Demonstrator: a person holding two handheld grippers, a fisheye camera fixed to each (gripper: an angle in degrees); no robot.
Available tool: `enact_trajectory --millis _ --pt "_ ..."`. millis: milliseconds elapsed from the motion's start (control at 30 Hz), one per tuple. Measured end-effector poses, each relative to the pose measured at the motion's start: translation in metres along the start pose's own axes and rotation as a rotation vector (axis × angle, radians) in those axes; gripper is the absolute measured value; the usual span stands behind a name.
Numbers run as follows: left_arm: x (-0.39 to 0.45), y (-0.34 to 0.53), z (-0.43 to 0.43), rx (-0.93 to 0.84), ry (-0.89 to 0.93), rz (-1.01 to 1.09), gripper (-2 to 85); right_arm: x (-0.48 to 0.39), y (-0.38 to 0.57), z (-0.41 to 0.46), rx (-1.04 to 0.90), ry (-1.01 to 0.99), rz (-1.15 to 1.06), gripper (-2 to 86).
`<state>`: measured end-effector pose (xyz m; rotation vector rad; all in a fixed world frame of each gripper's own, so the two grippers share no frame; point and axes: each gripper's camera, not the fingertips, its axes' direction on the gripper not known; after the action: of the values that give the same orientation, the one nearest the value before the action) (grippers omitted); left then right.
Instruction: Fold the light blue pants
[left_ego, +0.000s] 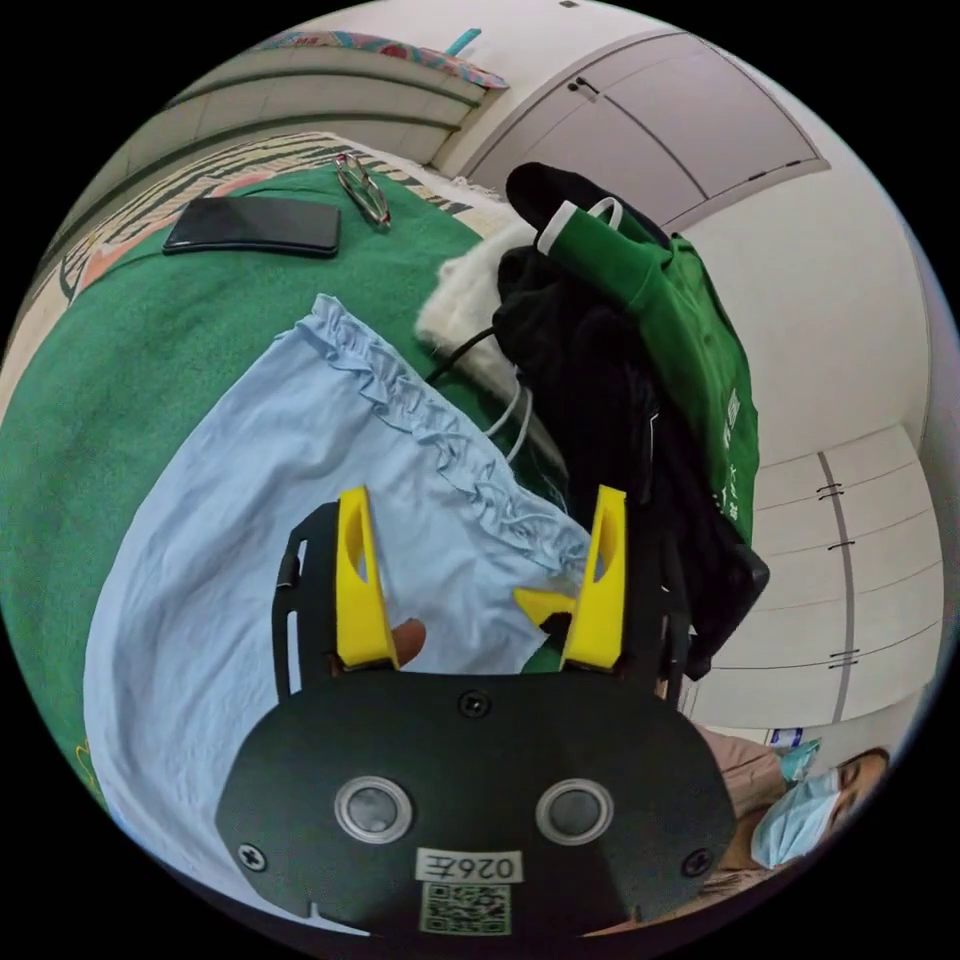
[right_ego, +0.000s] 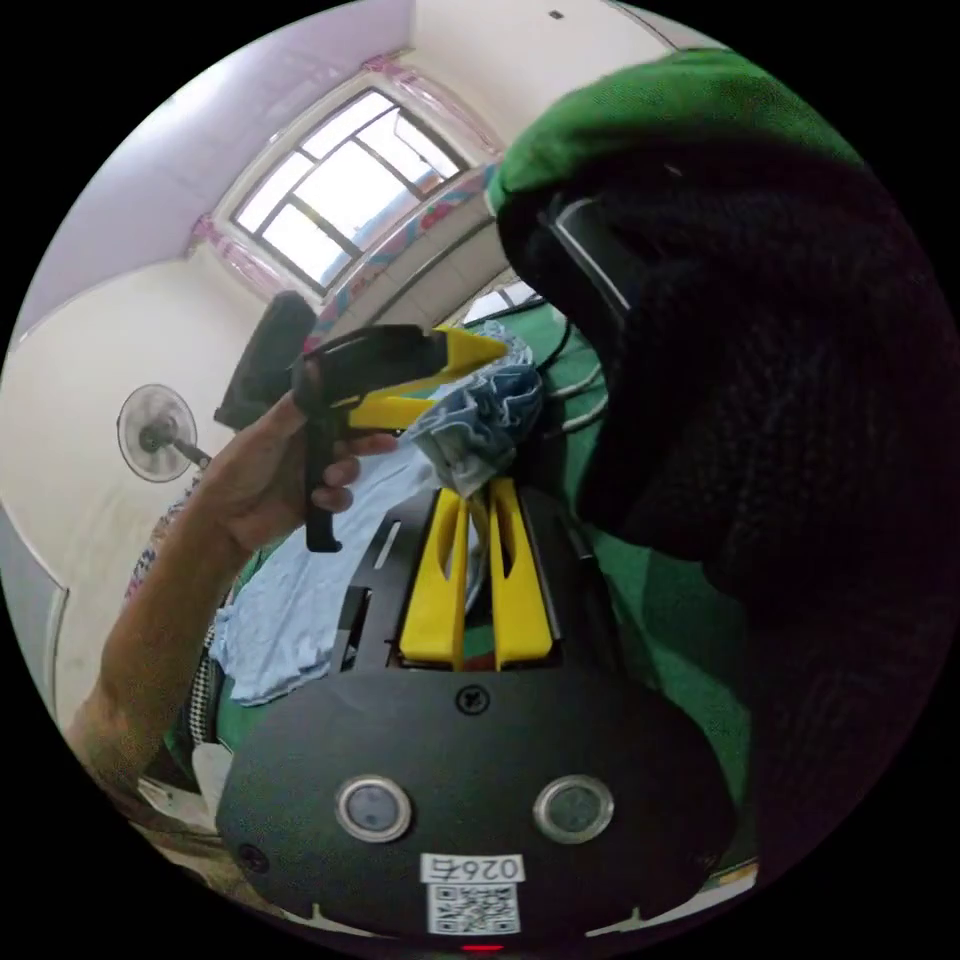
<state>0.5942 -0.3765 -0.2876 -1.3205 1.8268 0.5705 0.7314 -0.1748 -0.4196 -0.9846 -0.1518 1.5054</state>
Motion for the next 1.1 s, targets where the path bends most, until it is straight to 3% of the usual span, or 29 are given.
enact_trajectory --millis 100,233,333,433,633,733,867,1100 --pt "-0.005 -0.012 0.006 -0.045 -0.011 -0.008 26.9 -0.044 0.009 0.001 0.013 0.044 -0.211 -0.9" --pt "-0.018 -0.017 0.005 -0.158 -0.062 -0.03 13.4 -0.096 0.025 0.011 -0.002 0.158 -0.422 -1.5" --pt "-0.033 -0.006 -0.02 -0.086 -0.011 -0.032 5.6 -0.127 0.037 0.016 0.013 0.209 -0.501 -1.5" --pt "-0.056 0.016 -0.064 0.036 0.112 -0.06 3.9 -0.153 0.039 0.017 0.03 0.171 -0.534 -1.5" --pt "-0.099 0.109 -0.177 0.25 0.114 -0.071 3.0 -0.232 0.034 0.036 -0.006 -0.072 -0.652 -1.4" --pt "-0.133 0.179 -0.225 0.341 0.085 -0.114 2.9 -0.295 0.041 0.065 -0.094 -0.132 -0.784 -1.4" --pt "-0.197 0.281 -0.255 0.397 0.032 -0.255 2.9 -0.373 0.061 0.134 -0.355 -0.199 -0.9 -1.4" --pt "-0.285 0.4 -0.245 0.471 0.189 -0.452 2.6 -0.443 0.121 0.231 -0.657 -0.123 -0.979 -1.4"
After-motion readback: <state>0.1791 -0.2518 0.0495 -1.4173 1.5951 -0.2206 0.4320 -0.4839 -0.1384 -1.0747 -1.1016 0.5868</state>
